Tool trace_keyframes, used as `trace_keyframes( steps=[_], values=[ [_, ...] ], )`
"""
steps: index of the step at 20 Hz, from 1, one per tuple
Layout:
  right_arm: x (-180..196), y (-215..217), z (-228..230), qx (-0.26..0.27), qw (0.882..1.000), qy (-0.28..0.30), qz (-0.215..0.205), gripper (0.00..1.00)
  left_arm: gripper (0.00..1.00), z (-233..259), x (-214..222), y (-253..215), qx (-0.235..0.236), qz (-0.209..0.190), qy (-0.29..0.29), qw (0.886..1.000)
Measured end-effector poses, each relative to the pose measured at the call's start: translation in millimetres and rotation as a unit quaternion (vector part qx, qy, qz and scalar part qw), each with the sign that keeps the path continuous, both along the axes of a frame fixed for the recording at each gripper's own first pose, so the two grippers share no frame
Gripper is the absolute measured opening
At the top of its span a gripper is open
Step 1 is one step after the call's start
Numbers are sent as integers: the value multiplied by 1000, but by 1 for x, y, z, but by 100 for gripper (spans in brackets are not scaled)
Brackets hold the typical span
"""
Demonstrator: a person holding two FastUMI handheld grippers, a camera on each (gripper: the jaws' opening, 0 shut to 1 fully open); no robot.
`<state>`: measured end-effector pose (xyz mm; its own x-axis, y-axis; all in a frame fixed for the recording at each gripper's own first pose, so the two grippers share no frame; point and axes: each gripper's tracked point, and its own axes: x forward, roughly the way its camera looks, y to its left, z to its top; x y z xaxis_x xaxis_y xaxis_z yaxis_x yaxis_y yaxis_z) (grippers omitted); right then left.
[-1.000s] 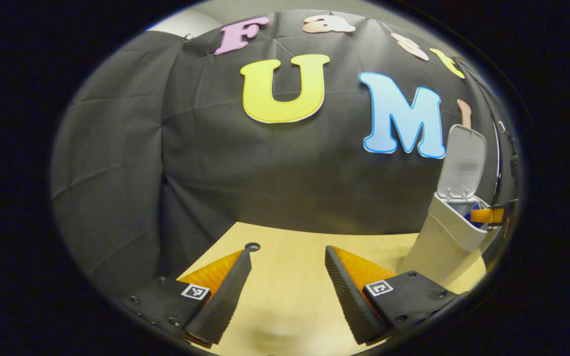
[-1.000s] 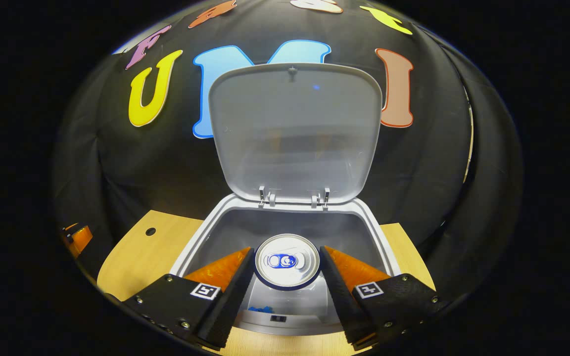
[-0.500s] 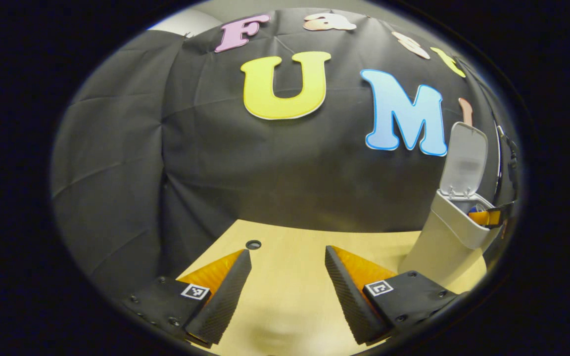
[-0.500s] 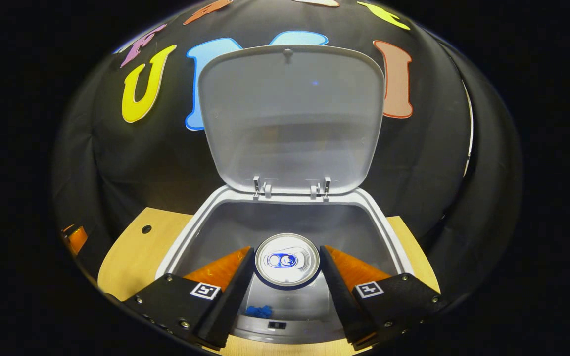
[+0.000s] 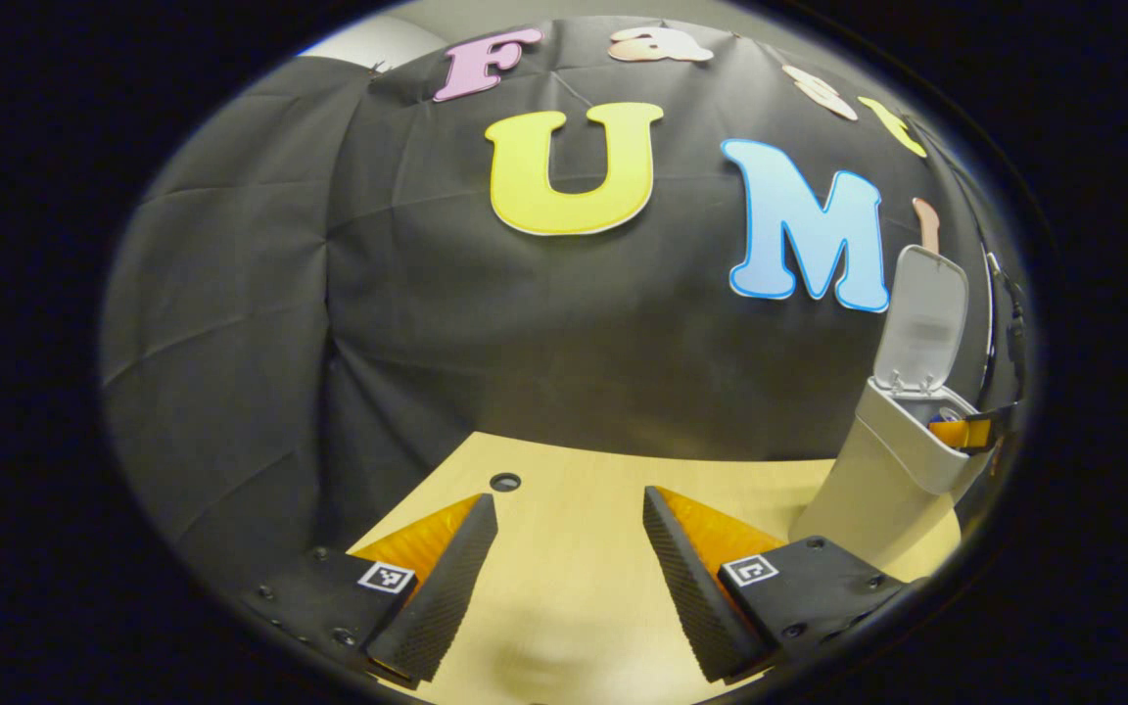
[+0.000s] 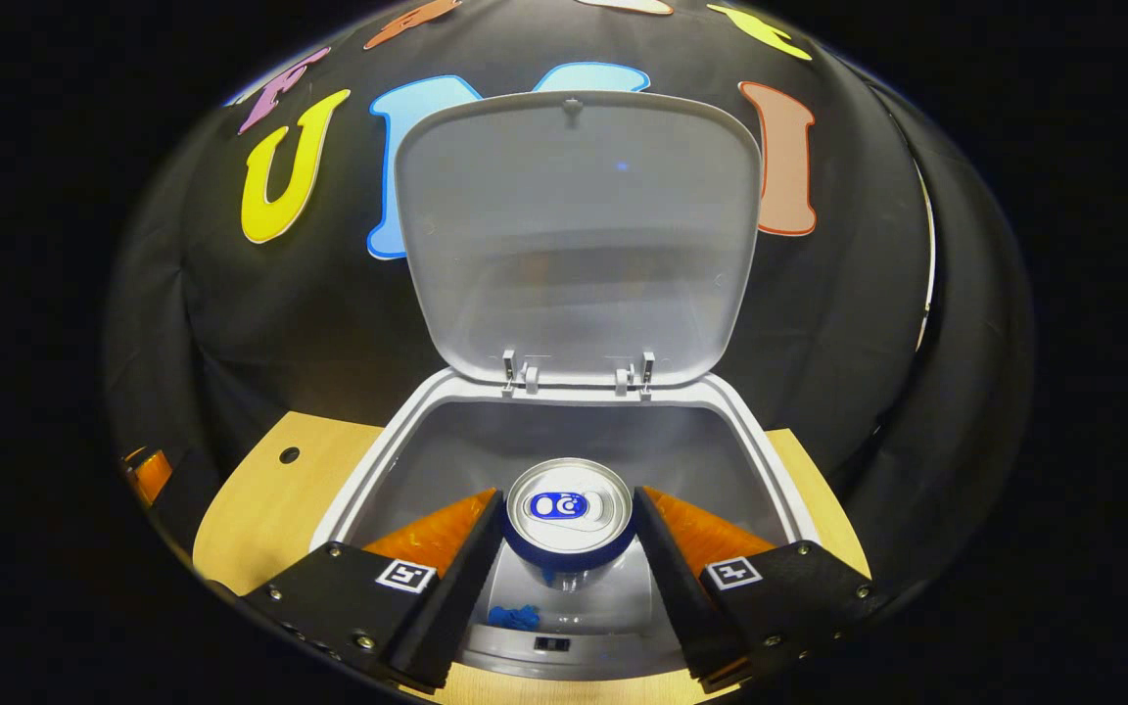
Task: Press the lid of the desktop garbage bin to open it, pick up the crumpled paper on the desktop and throw it into the bin, then pick up the pop can on the desktop and drop it into the bin, and finally close the garbage bin lid.
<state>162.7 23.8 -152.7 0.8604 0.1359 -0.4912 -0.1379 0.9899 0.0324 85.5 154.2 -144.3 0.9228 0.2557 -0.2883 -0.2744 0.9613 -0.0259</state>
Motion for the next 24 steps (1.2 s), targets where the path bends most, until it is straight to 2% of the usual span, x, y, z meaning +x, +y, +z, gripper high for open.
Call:
trace_keyframes(
  steps=[2,6,13,16,24],
  values=[
    [0,0,0,0,1000,0,0,89,99,0,-1,1,0,1,0,1000],
    [-1,0,0,0,1000,-1,0,89,100,2,-2,1,-1,3,-2,1000],
    [-6,-2,6,-6,1000,-6,0,90,95,6,-6,0,0,-1,-8,1000],
    [-9,1,13,-3,1000,-13,2,90,100,11,-10,-3,1,-5,-13,1000],
    [-20,3,42,9,999,-40,-1,90,100,23,-20,-10,4,-20,-24,1000]
  ],
)
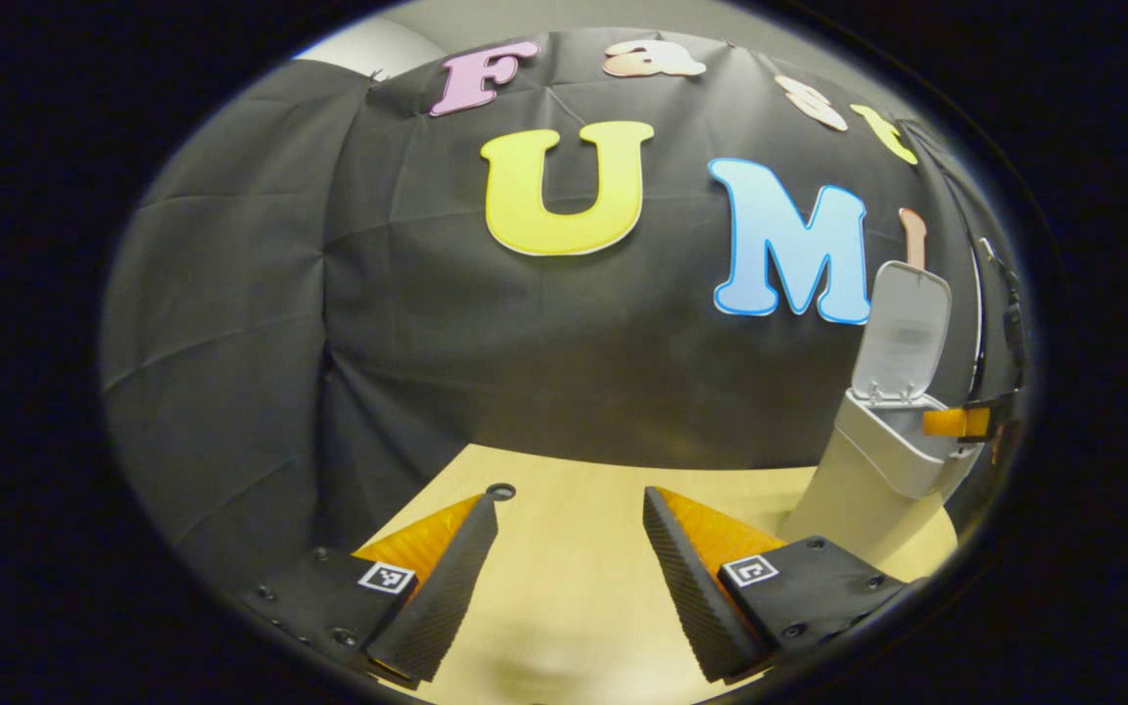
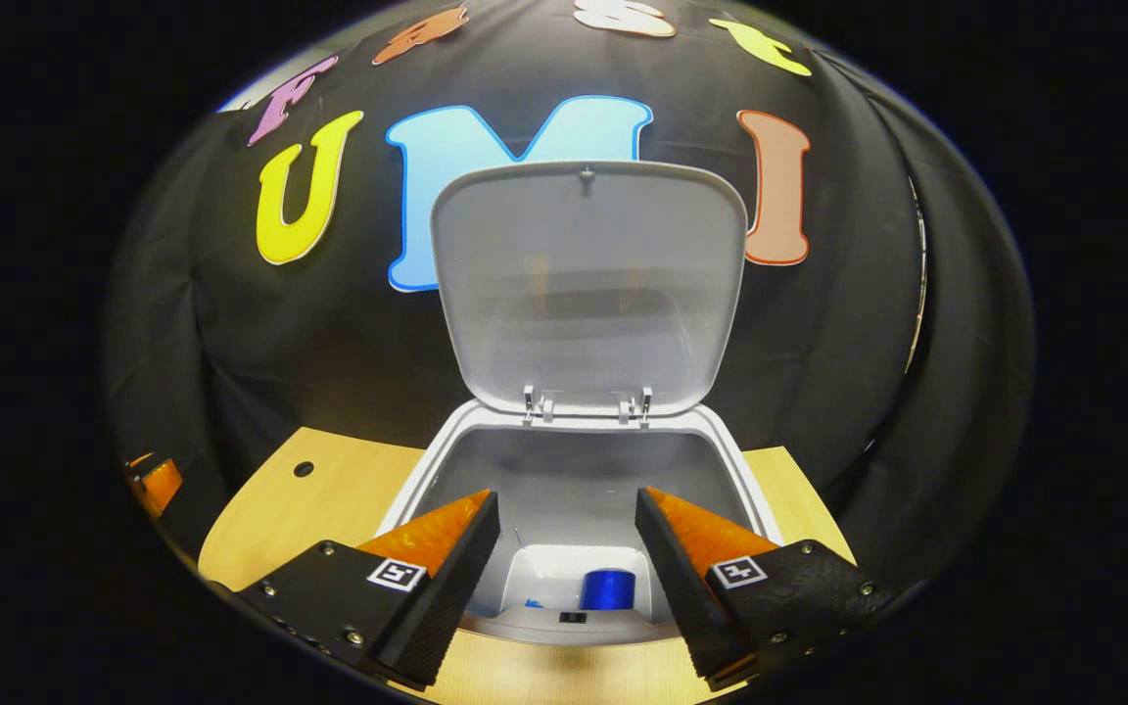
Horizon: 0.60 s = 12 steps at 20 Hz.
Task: Press the lid of the desktop garbage bin to open it, pick up the crumpled paper on the desktop and throw it into the bin, then pick up the pop can on the desktop and drop it into the bin, and finally close the garbage bin lid.
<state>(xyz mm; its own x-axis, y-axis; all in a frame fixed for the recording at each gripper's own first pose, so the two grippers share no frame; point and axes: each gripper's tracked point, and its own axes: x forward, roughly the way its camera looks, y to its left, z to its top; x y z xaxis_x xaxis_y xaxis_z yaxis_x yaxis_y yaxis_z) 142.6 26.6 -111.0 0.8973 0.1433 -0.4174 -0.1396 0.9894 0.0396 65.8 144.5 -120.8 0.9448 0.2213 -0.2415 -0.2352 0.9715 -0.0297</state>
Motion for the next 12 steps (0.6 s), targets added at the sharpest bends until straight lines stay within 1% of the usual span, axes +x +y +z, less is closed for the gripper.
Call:
trace_keyframes(
  steps=[3,4,5,7,11,12],
  values=[
    [-3,-1,11,10,1000,-10,-6,90,100,3,-4,-1,3,-5,-4,1000],
    [-4,-1,14,13,1000,-12,-8,90,98,4,-6,-2,4,-6,-4,1000],
    [-5,0,16,16,1000,-13,-10,90,100,4,-7,-4,6,-8,-5,1000],
    [-6,1,22,17,1000,-14,-9,90,98,7,-9,-6,6,-13,-7,1000],
    [0,0,55,14,999,-42,-9,90,98,9,-15,-6,6,-16,-10,1000],
    [2,-1,65,14,999,-51,-10,90,100,9,-16,-6,4,-17,-10,1000]
  ],
)
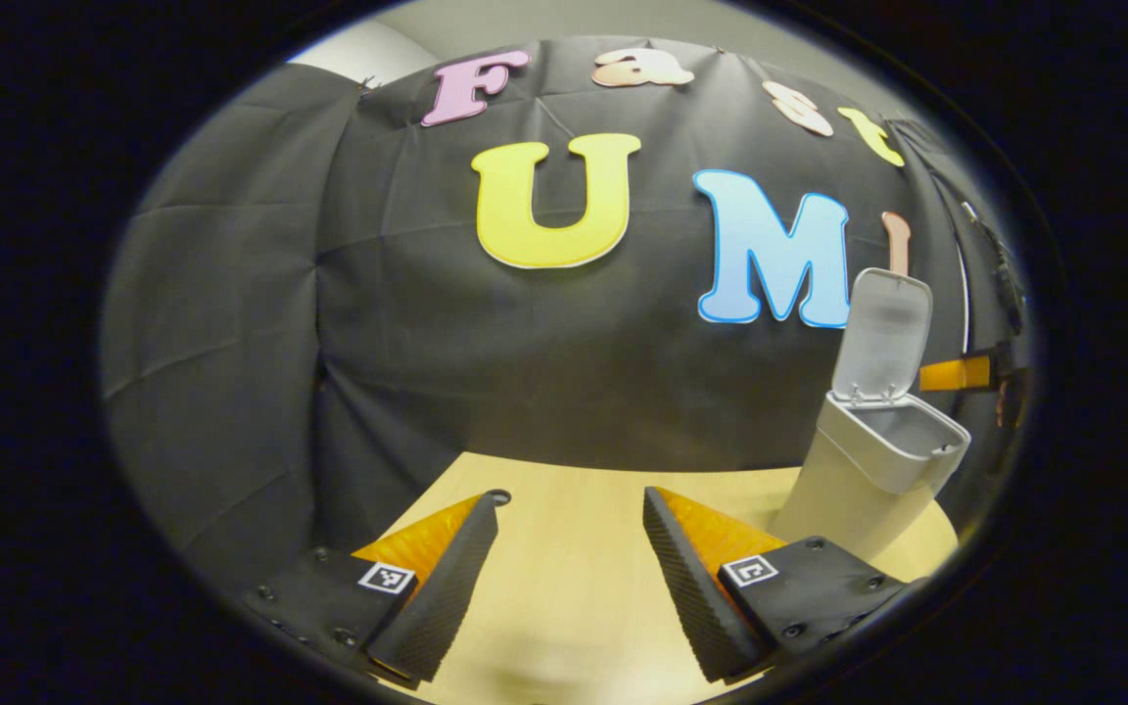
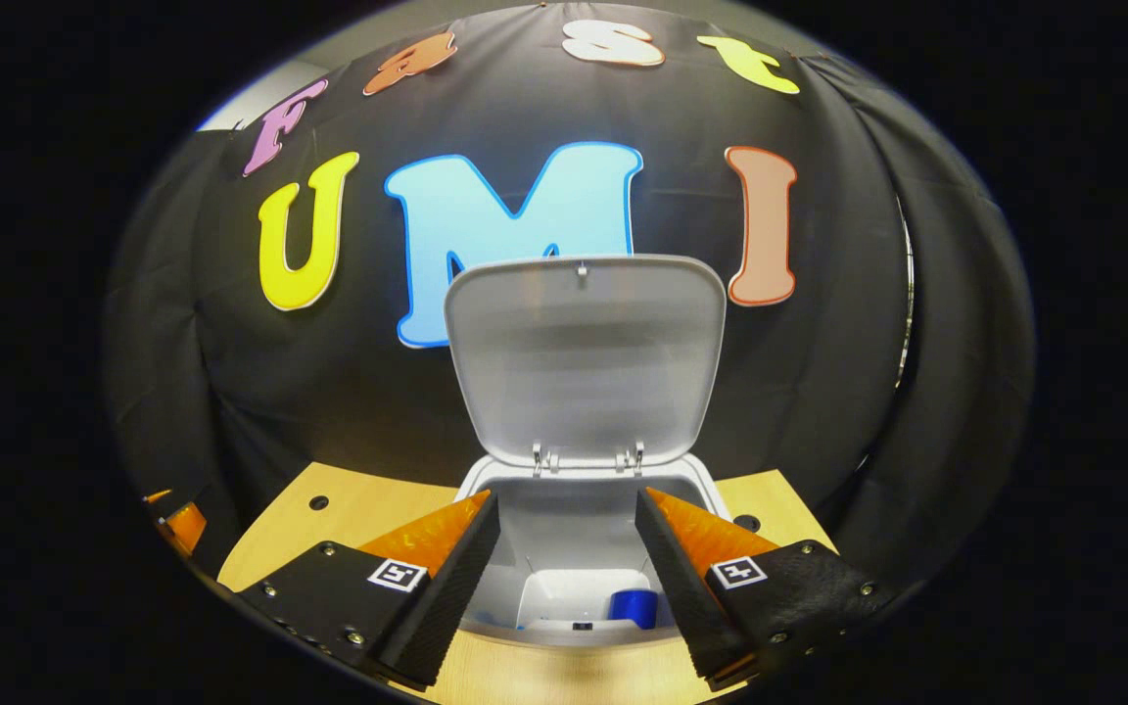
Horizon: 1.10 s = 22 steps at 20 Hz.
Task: Press the lid of the desktop garbage bin to open it, pick up the crumpled paper on the desktop and throw it into the bin, then pick up the pop can on the desktop and drop it into the bin, and finally close the garbage bin lid.
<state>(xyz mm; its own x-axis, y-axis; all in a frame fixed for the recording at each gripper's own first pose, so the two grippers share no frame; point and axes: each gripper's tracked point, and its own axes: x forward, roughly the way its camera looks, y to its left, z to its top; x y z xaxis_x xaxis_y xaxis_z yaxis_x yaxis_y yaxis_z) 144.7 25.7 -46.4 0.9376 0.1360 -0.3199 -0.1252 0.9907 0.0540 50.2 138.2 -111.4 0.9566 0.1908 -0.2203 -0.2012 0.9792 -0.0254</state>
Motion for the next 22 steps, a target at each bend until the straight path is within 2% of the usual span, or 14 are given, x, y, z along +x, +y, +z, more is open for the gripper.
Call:
trace_keyframes(
  steps=[11,18,21,22],
  values=[
    [37,-11,101,-24,995,-93,-5,90,100,3,-10,-1,1,2,-5,1000],
    [56,-6,133,-34,991,-130,-2,89,100,0,-22,6,-3,17,-5,1000],
    [78,-4,145,-40,989,-139,-4,87,98,-2,-27,10,-4,25,-2,1000],
    [84,-3,145,-43,989,-139,-4,87,100,-3,-29,13,-5,27,-1,1000]
  ],
)
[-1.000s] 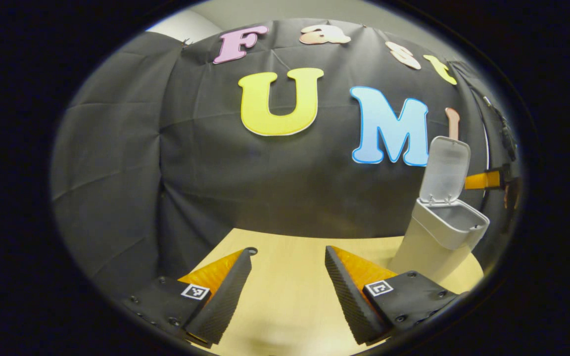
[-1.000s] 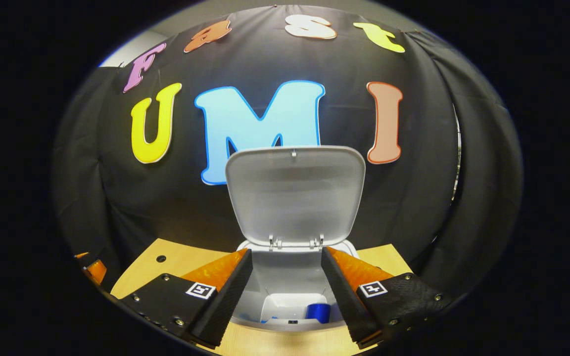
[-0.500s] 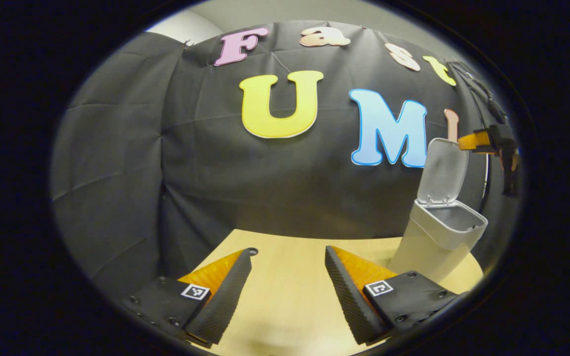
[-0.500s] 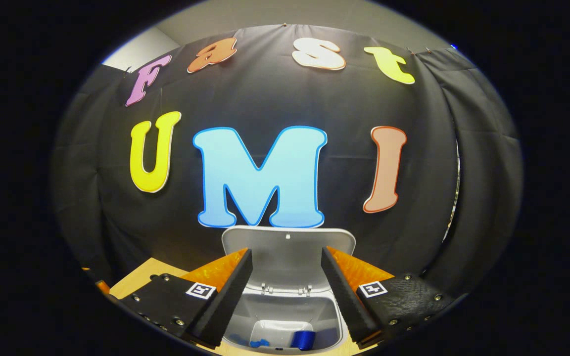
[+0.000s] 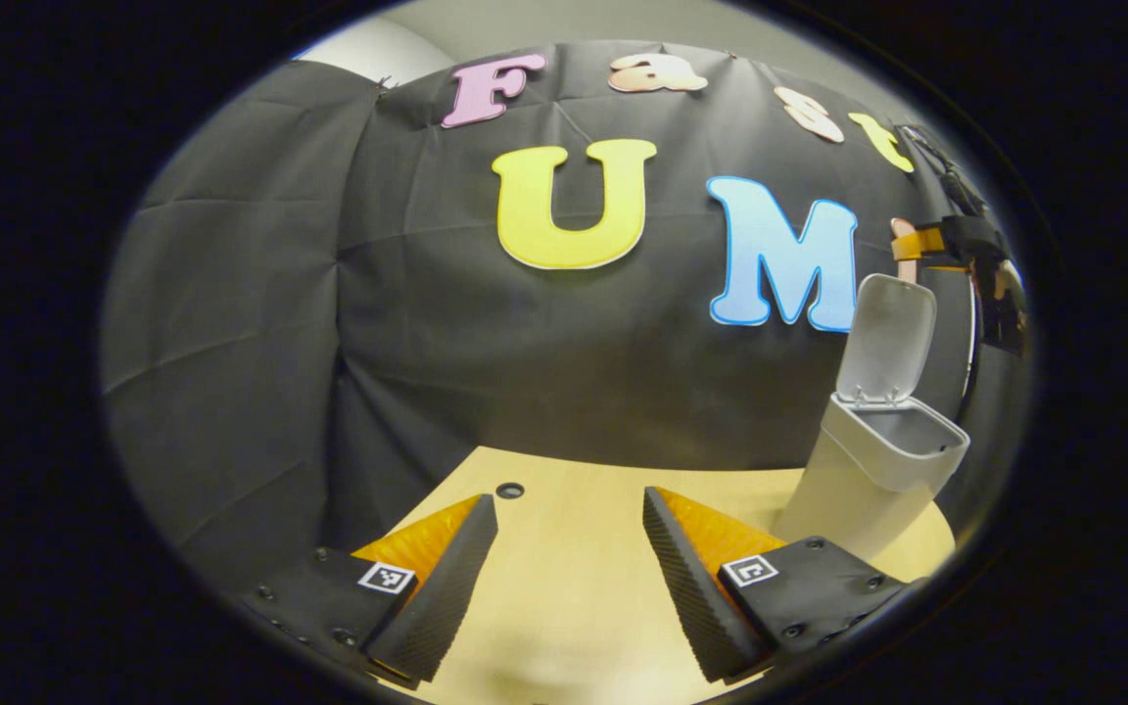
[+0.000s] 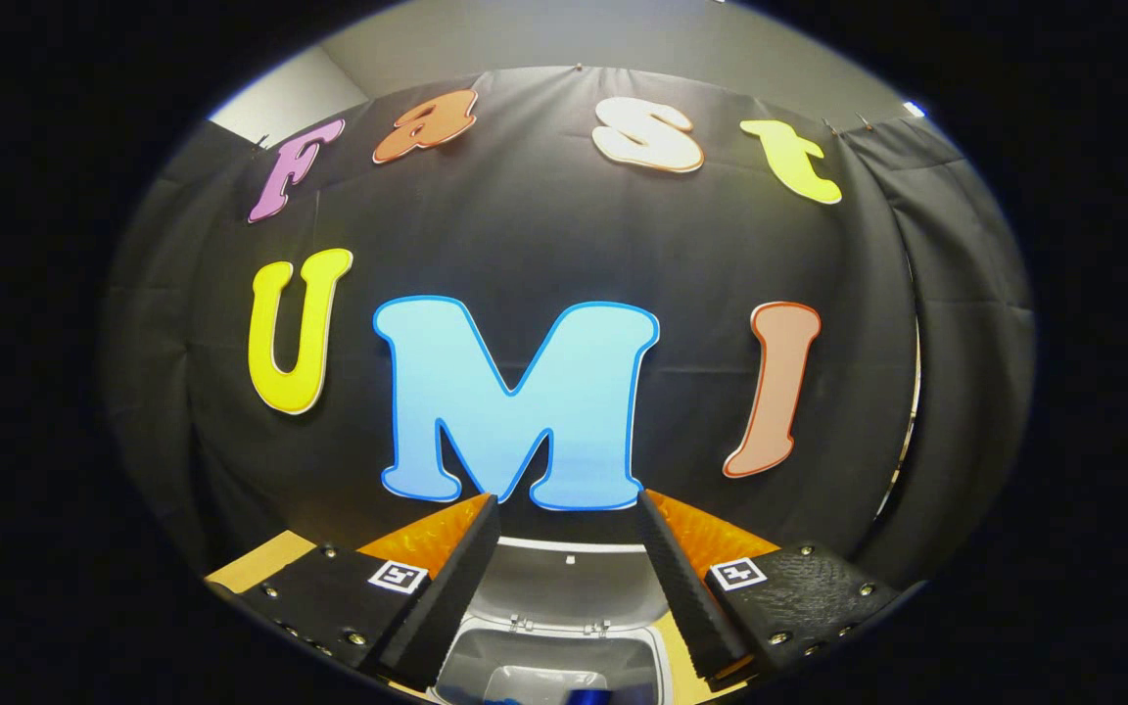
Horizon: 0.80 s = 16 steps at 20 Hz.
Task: Press the lid of the desktop garbage bin to open it, pick up the crumpled paper on the desktop and throw it into the bin, then pick up the pop can on the desktop and drop it into the bin, and finally close the garbage bin lid.
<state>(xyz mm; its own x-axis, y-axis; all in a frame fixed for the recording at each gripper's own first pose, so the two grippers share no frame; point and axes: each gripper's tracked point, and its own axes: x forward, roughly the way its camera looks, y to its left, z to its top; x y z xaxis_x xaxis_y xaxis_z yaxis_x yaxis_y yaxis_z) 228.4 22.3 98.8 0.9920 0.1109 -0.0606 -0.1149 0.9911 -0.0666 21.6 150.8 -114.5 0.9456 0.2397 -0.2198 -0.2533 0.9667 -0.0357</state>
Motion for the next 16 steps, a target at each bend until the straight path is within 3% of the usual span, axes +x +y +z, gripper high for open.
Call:
trace_keyframes(
  steps=[1,9,16],
  values=[
    [6,1,-1,-2,1000,2,0,90,98,-1,-2,1,0,3,1,1000],
    [31,1,-26,-7,999,32,-6,87,98,-7,-18,21,-2,30,8,1000],
    [9,2,-33,-6,999,38,-1,90,100,-13,-17,14,11,22,12,1000]
  ],
)
